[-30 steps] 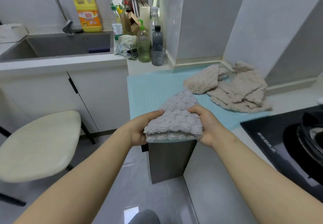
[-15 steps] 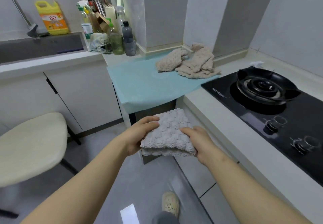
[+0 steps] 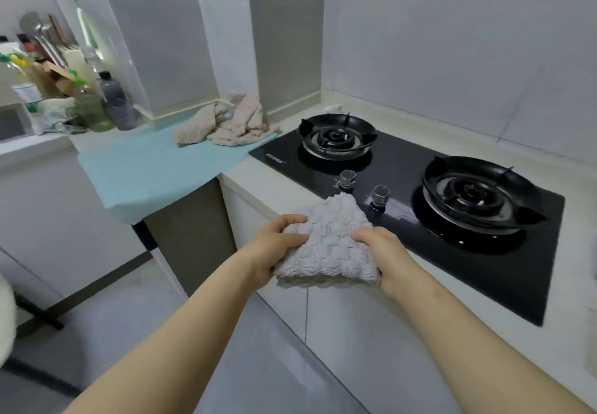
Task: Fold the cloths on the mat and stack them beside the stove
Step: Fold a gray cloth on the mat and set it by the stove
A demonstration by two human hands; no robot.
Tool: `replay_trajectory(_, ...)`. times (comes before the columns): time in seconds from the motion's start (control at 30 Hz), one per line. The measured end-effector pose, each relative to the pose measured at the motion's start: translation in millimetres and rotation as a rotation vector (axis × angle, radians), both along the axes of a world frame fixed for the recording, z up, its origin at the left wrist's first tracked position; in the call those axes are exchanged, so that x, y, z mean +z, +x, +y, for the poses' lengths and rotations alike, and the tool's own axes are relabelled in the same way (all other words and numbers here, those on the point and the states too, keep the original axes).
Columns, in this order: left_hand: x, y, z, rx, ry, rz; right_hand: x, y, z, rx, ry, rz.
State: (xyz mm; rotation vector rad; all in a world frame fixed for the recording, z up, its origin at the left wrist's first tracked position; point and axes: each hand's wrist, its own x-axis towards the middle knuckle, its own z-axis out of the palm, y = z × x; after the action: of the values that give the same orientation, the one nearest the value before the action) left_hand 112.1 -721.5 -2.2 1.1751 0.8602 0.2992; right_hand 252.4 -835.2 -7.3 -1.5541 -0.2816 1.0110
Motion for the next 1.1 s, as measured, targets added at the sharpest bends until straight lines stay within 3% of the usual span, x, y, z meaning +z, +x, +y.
replay_trajectory(0.37,8.4,255.8,-187.0,-0.265,0.286,-0.03,5.1,209.8,-224.1,-0.36,-0.005,-0.104)
replay_trajectory(0.77,2.4,409.7,-300.3,-0.581,0.219,-0.04,-5.7,327.0,-359.3,-0.666,0.016,-0.17)
replay_trajectory(1.1,-21.4,499.6,-385.7,-0.867,0.126,-0.004,-19.3,378.1,-449.9,-0.918,-0.335,-0.342)
